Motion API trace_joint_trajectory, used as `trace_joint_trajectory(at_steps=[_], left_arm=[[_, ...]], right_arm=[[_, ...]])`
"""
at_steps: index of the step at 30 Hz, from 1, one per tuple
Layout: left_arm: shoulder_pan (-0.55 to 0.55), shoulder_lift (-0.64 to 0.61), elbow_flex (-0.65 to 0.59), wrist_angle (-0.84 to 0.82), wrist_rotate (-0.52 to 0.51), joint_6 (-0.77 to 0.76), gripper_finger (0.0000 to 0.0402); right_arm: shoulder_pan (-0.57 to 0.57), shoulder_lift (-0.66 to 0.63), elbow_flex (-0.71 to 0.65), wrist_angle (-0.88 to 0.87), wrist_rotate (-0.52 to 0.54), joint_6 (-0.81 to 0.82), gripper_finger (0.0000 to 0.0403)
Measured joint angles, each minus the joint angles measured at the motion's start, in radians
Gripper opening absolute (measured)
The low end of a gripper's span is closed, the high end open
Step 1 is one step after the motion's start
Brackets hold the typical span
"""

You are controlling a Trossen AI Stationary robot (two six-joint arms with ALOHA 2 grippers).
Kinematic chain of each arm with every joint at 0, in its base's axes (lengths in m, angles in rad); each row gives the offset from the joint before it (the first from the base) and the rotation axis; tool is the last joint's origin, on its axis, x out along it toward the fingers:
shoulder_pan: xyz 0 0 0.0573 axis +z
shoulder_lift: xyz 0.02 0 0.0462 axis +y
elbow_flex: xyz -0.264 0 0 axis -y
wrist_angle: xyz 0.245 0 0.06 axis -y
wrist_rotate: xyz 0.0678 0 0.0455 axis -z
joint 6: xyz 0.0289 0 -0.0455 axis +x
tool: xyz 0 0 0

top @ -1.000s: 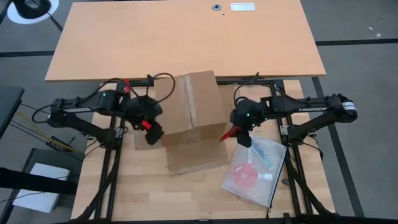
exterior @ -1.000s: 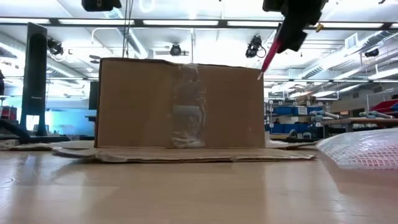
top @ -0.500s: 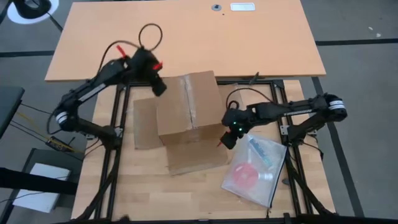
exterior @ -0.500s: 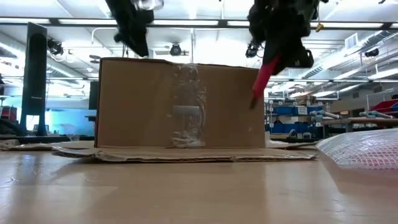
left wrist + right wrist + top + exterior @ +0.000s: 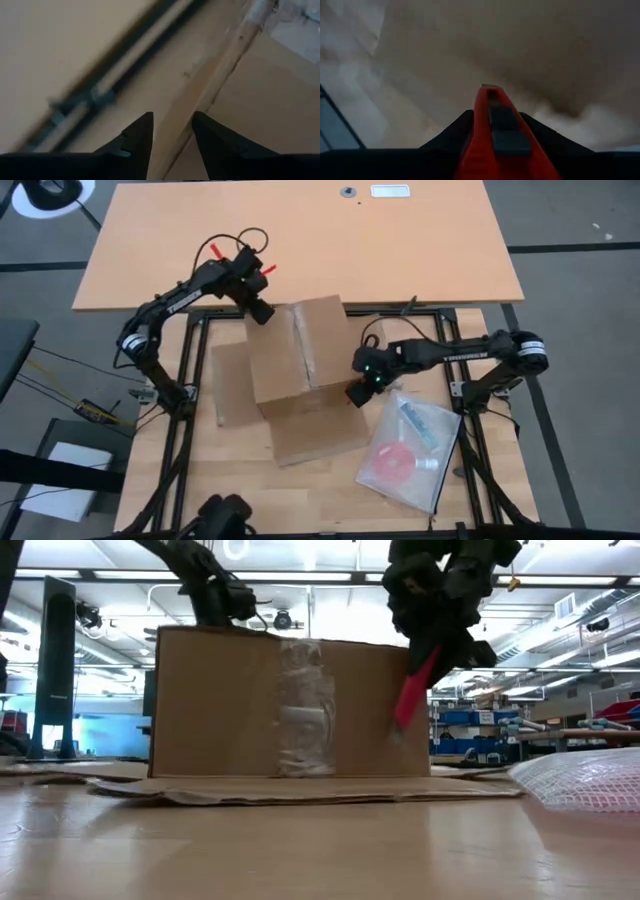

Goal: Unpack boxes
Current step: Break down cardboard box until it is fully flat

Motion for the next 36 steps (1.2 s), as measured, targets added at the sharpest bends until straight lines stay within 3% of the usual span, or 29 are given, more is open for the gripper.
trace_joint_trajectory(at_steps=[7, 13, 20, 24, 27, 29, 36], left_arm=[[-0.044, -0.104, -0.010, -0.221, 0.025, -0.167, 0.0156], [-0.167, -0.186, -0.012, -0.413, 0.024, -0.296, 0.0156], [-0.373, -0.255, -0.121, -0.427, -0.069, -0.488, 0.0156], [-0.462, -0.330, -0.122, -0.348, -0.141, -0.564, 0.0156], [-0.441, -0.357, -0.077, -0.249, -0.109, -0.586, 0.0156], [-0.398, -0.358, -0.058, -0.226, -0.110, -0.563, 0.0156], [-0.144, -0.261, -0.052, -0.098, -0.187, -0.300, 0.0156]], right_arm=[[-0.098, -0.052, 0.000, -0.082, -0.048, -0.216, 0.0132], [-0.147, -0.063, 0.000, -0.172, -0.076, -0.415, 0.0132], [-0.179, -0.063, 0.000, -0.206, -0.086, -0.619, 0.0132], [-0.186, -0.063, 0.000, -0.237, -0.089, -0.674, 0.0132], [-0.185, -0.063, 0.000, -0.247, -0.120, -0.652, 0.0132], [-0.182, -0.063, 0.000, -0.275, -0.120, -0.548, 0.0132], [-0.136, -0.088, 0.000, -0.251, -0.100, -0.322, 0.0132]])
